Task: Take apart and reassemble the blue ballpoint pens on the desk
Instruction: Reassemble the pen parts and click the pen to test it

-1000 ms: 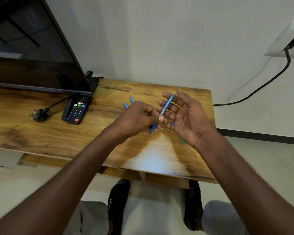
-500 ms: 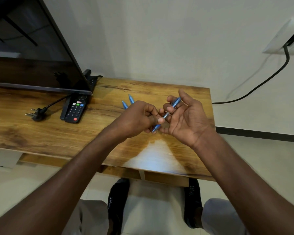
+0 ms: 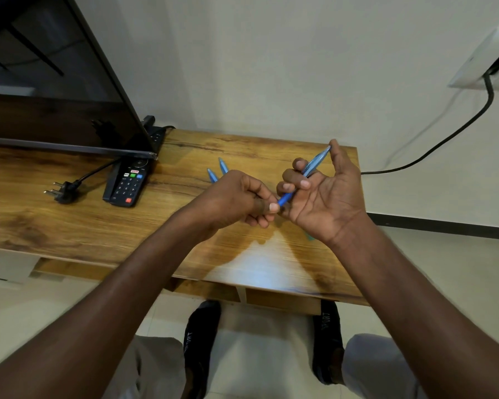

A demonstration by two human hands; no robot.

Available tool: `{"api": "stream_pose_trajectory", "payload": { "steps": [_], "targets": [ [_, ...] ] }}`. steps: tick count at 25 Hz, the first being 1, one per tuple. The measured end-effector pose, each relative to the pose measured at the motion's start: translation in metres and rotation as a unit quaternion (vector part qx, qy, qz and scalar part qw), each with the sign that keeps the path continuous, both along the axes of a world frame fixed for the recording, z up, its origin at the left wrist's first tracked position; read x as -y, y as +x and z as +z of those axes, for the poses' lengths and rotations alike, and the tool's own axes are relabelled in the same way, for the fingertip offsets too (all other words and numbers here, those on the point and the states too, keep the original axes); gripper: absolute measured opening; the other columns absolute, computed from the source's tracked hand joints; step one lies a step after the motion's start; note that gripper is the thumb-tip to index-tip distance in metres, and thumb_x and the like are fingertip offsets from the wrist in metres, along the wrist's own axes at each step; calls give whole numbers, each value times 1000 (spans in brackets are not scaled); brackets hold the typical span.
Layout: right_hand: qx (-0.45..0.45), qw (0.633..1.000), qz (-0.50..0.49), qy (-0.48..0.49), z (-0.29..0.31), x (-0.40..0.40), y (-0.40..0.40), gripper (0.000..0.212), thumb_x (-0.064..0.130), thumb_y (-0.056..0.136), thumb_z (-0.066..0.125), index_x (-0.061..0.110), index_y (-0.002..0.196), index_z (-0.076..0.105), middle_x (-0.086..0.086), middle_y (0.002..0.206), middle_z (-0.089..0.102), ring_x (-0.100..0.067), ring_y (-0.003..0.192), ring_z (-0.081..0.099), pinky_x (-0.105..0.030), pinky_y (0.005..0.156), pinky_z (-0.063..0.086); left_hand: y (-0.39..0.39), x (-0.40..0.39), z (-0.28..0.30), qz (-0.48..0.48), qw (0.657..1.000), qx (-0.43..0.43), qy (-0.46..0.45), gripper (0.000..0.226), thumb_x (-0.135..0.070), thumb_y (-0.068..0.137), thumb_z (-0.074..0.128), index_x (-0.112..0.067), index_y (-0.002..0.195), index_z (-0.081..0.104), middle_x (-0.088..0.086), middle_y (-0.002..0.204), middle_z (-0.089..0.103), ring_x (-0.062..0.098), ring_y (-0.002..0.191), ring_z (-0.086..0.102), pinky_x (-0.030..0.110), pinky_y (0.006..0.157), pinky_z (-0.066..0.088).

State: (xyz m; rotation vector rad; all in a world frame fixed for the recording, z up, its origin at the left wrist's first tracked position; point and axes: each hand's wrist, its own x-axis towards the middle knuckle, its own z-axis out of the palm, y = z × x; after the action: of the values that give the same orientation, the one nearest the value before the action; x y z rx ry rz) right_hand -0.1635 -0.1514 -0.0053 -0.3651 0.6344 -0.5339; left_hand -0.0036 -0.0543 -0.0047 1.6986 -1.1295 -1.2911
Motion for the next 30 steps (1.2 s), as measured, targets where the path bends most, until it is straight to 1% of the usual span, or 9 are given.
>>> {"api": "stream_pose_trajectory", "payload": {
  "steps": [2, 6, 8, 11, 15, 17, 21, 27, 30],
  "targets": [
    [6, 1000, -2, 19, 0, 1, -2, 69, 78, 92, 46, 15, 65, 50, 2, 58, 33, -18, 58, 39, -31, 64, 44, -2, 0, 4, -2, 1000, -27, 11, 11, -11, 95, 75, -3, 102, 77, 19, 92, 80, 20, 76, 76, 27, 69, 60],
    [42, 996, -51, 57, -1, 7, -7, 70, 81, 90, 44, 18, 61, 38, 3, 58, 25, -15, 55, 28, -34, 74, 41, 1, 0, 4, 32, 999, -23, 14, 28, -27, 103, 66, 0, 107, 75, 18, 94, 81, 23, 81, 78, 30, 71, 60],
    [46, 995, -67, 56, 2, 7, -8, 67, 78, 92, 45, 19, 61, 35, 4, 57, 23, -14, 52, 24, -31, 64, 41, 4, 0, 1, 61, 998, -14, 9, 31, -27, 104, 64, 2, 108, 75, 20, 96, 80, 23, 81, 76, 32, 72, 59],
    [65, 993, -84, 58, 3, 5, -6, 64, 72, 93, 45, 20, 57, 32, 5, 53, 20, -14, 47, 21, -26, 54, 36, 2, 1, 0, 58, 997, -39, 18, 31, -26, 106, 62, 1, 111, 76, 20, 100, 80, 26, 87, 76, 31, 74, 59],
    [81, 991, -94, 46, 5, 6, -7, 65, 66, 95, 40, 21, 49, 30, 6, 45, 17, -13, 40, 19, -25, 48, 26, -3, 4, 4, 35, 991, -121, 43, 33, -28, 106, 60, -1, 117, 75, 16, 107, 81, 33, 106, 77, 36, 87, 60],
    [72, 991, -109, 33, 6, 7, -9, 63, 60, 95, 38, 21, 47, 29, 6, 44, 16, -13, 38, 17, -25, 45, 21, -5, 4, 5, 30, 989, -136, 46, 33, -28, 106, 59, -2, 118, 75, 16, 109, 81, 33, 109, 76, 37, 90, 59],
    [82, 990, -110, 29, 5, 6, -8, 66, 67, 95, 39, 21, 48, 31, 6, 44, 19, -13, 39, 18, -25, 45, 21, -5, 4, 5, 30, 988, -146, 49, 32, -27, 106, 59, -2, 119, 75, 16, 111, 80, 32, 110, 76, 37, 93, 59],
    [-20, 994, -98, -45, 11, 5, -6, 62, 65, 92, 41, 21, 50, 27, 5, 46, 16, -14, 43, 12, -26, 49, 15, -6, 4, 6, 25, 983, -177, 54, 34, -24, 107, 58, 2, 122, 73, 19, 114, 79, 32, 111, 75, 35, 94, 60],
    [-34, 996, -55, -67, 13, 4, -6, 73, 81, 90, 41, 21, 50, 29, 5, 45, 19, -13, 43, 15, -28, 49, 18, -5, 4, 5, 15, 983, -170, 62, 33, -24, 107, 57, 2, 122, 73, 19, 114, 79, 34, 114, 75, 36, 94, 60]
  ]
}}
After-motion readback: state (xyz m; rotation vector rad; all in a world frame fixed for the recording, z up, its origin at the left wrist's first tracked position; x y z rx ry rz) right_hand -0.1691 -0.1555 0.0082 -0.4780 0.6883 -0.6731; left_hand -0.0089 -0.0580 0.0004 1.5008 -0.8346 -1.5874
